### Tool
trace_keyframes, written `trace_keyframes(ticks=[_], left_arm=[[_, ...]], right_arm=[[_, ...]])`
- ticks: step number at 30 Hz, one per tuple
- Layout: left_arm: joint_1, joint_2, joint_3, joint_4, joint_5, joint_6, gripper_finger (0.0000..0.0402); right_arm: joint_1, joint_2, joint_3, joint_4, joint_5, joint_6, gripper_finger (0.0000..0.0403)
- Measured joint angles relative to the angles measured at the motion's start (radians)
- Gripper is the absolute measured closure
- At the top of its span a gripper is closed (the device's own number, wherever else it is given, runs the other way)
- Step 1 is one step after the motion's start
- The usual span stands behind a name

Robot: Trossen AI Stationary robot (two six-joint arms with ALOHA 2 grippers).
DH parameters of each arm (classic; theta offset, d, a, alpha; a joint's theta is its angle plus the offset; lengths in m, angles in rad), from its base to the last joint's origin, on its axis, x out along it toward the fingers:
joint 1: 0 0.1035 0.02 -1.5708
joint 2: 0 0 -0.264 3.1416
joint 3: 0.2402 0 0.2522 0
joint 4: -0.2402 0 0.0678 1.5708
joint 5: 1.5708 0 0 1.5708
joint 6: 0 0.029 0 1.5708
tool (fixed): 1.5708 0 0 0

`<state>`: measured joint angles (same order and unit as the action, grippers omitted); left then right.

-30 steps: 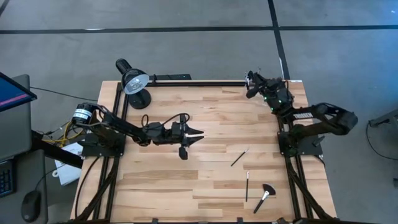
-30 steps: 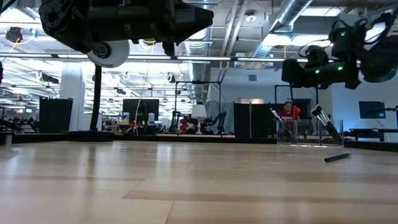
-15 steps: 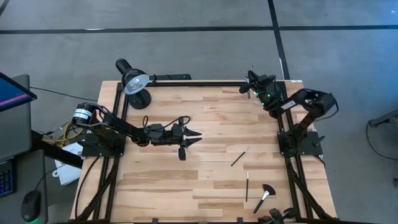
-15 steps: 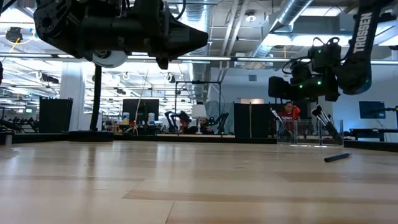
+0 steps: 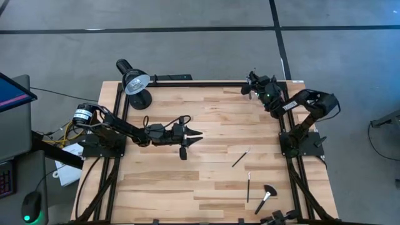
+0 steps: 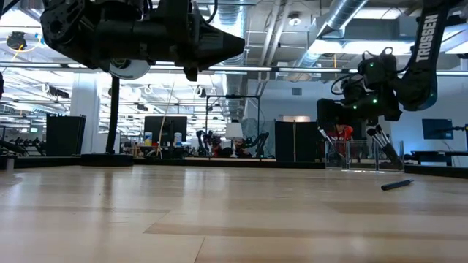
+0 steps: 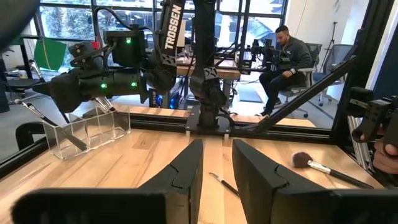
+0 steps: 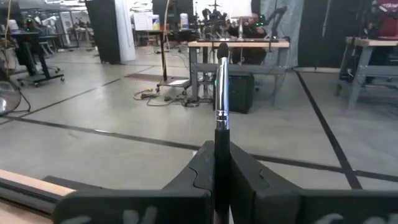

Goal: Sort items
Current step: Put the eyeshadow brush into the transparent organizer

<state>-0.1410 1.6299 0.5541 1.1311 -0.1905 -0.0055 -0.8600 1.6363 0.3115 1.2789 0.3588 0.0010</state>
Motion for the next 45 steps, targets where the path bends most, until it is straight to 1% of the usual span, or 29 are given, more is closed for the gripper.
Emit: trace_keyframes(ticks=[4,12,36,40,45], left_arm=[[0.004,0.0,0.0,0.003,0.001,0.0,0.0318],[0.005,0.0,0.0,0.003,0.0,0.0,0.0318],[0.006,0.0,0.0,0.003,0.0,0.0,0.0318],[0.006,0.0,0.0,0.003,0.001,0.0,0.0318],[0.006,0.0,0.0,0.003,0.001,0.0,0.0318]], right_arm=[[0.0,0.0,0.0,-0.015,0.0,0.021,0.0389],[0.0,0.0,0.0,-0.022,0.003,0.028,0.0368],[0.001,-0.004,0.0,-0.013,-0.001,0.025,0.0365],[0.023,-0.051,0.0,-0.015,-0.001,-0.007,0.0365],[0.099,-0.154,0.0,-0.03,0.018,-0.086,0.0365]])
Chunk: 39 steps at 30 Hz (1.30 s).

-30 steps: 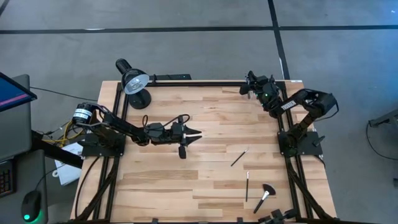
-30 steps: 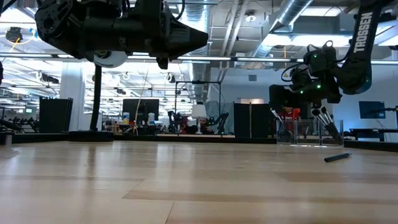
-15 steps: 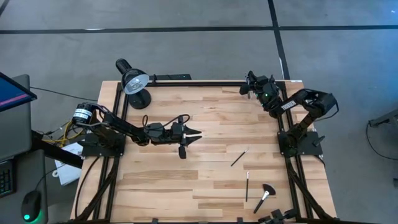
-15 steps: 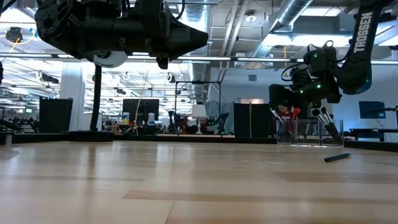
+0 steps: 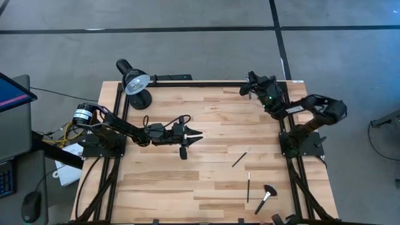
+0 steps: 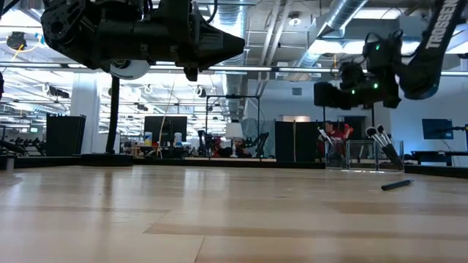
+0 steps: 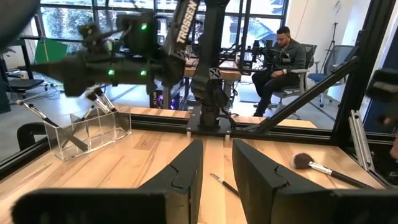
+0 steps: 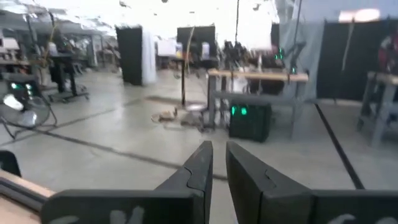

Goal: Sort items
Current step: Put the eyeshadow brush into the transparent organizer

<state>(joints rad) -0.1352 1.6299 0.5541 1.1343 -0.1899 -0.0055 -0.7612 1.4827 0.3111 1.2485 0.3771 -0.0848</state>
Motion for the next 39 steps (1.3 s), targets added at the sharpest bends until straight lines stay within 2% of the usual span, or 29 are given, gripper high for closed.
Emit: trace_keyframes(ticks=[8,13,16,22,25,32,39], left_arm=[[0.0,0.0,0.0,0.0,0.0,-0.01,0.0318],[0.0,0.0,0.0,0.003,0.0,-0.031,0.0318],[0.003,0.0,0.007,0.009,0.0,-0.049,0.0318],[0.003,0.0,0.065,0.003,0.019,-0.053,0.0318],[0.003,0.0,0.098,-0.022,0.05,-0.028,0.0318],[0.008,0.0,0.215,-0.209,0.09,0.052,0.0318],[0.008,0.0,0.299,-0.29,0.092,0.147,0.0318]], right_arm=[[0.139,-0.203,0.0,-0.106,0.151,-0.126,0.0365],[0.223,-0.324,0.0,-0.179,0.154,-0.126,0.0365],[0.277,-0.391,0.03,-0.335,0.155,-0.117,0.0365],[0.358,-0.459,0.225,-1.028,0.145,0.097,0.0365],[0.405,-0.453,0.31,-1.276,0.146,0.186,0.0365],[0.589,-0.454,0.343,-1.532,0.143,0.373,0.0365],[0.8,-0.456,0.343,-1.78,0.143,0.762,0.0365]])
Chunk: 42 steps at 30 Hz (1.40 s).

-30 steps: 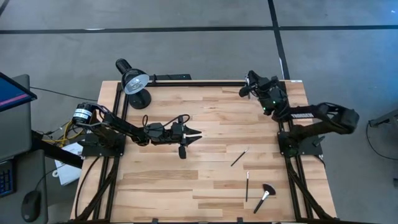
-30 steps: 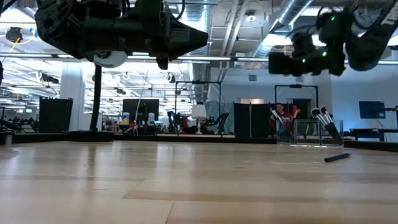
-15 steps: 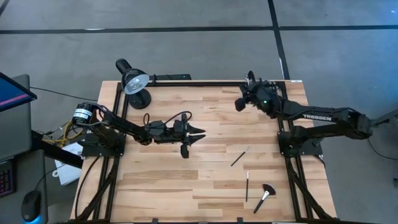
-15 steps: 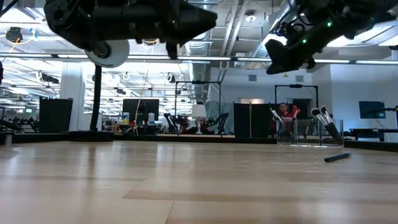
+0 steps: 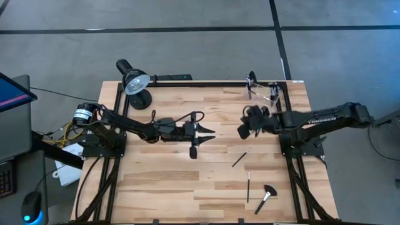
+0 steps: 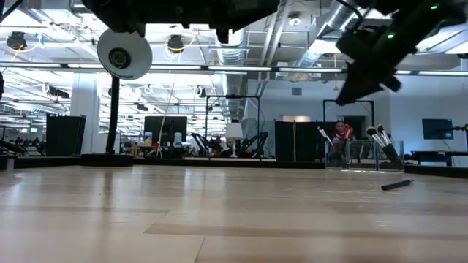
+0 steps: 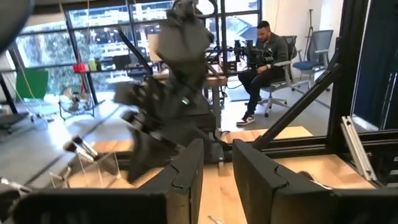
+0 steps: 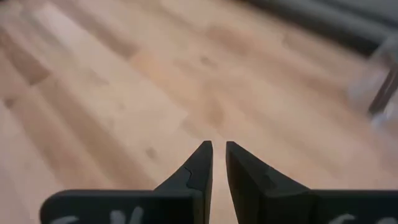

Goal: Sort items
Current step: Put the eyeshadow brush into the transparent organizer

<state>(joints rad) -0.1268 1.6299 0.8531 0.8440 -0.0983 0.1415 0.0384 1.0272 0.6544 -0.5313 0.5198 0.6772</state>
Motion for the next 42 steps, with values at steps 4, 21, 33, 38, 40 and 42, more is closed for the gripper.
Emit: trace_keyframes(ticks=[4,21,33,38,40,42], left_arm=[[0.006,0.0,0.016,-0.007,0.035,0.035,0.0318],[0.019,-0.004,0.037,-0.025,0.098,0.038,0.0318],[0.104,-0.063,0.038,-0.068,0.205,0.02,0.0318],[0.141,-0.135,0.038,-0.182,0.234,0.018,0.0318],[0.15,-0.176,0.038,-0.258,0.233,0.012,0.0318],[0.149,-0.209,0.038,-0.32,0.232,0.011,0.0318]], right_arm=[[0.109,0.009,0.0,-0.09,0.004,0.177,0.0365],[0.362,0.045,0.0,-0.176,0.025,0.597,0.0365],[0.481,0.302,0.076,-0.26,-0.141,0.899,0.0365],[0.483,0.344,0.123,-0.313,-0.137,0.902,0.0365],[0.486,0.354,0.129,-0.325,-0.119,0.905,0.0365],[0.486,0.357,0.129,-0.326,-0.118,0.916,0.0365]])
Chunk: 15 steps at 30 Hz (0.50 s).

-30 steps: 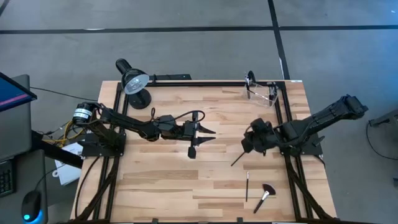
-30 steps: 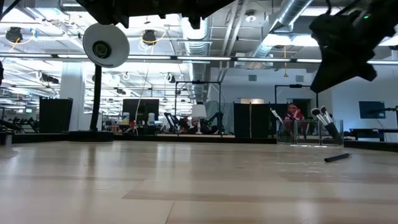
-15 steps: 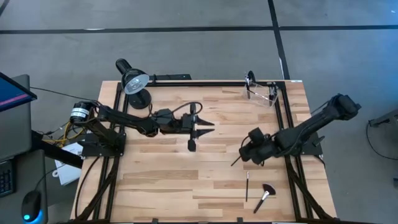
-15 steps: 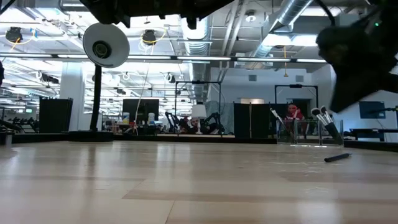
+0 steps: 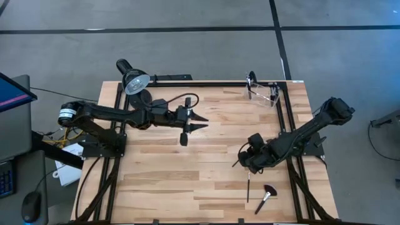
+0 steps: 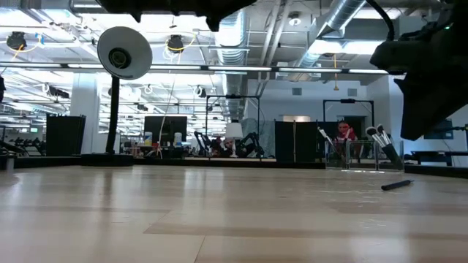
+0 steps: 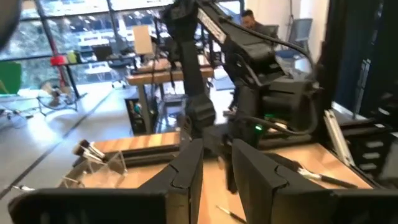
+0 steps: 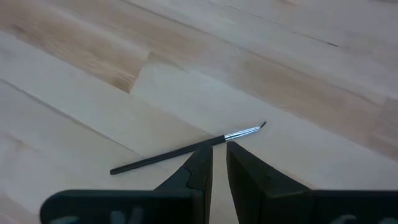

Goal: Sort items
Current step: Put the eyeshadow brush into the transparent organizer

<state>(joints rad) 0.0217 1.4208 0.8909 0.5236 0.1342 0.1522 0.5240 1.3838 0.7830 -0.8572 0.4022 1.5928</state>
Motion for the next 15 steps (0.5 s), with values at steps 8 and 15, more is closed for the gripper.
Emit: trace_keyframes(ticks=[8,15], left_arm=[[-0.016,-0.114,-0.027,-0.128,0.001,-0.01,0.0318],[-0.03,-0.226,-0.121,-0.141,0.0,-0.106,0.0318]], right_arm=[[-0.016,0.084,-0.002,0.02,-0.029,0.025,0.0365],[-0.029,0.13,-0.003,0.007,-0.048,0.031,0.0365]])
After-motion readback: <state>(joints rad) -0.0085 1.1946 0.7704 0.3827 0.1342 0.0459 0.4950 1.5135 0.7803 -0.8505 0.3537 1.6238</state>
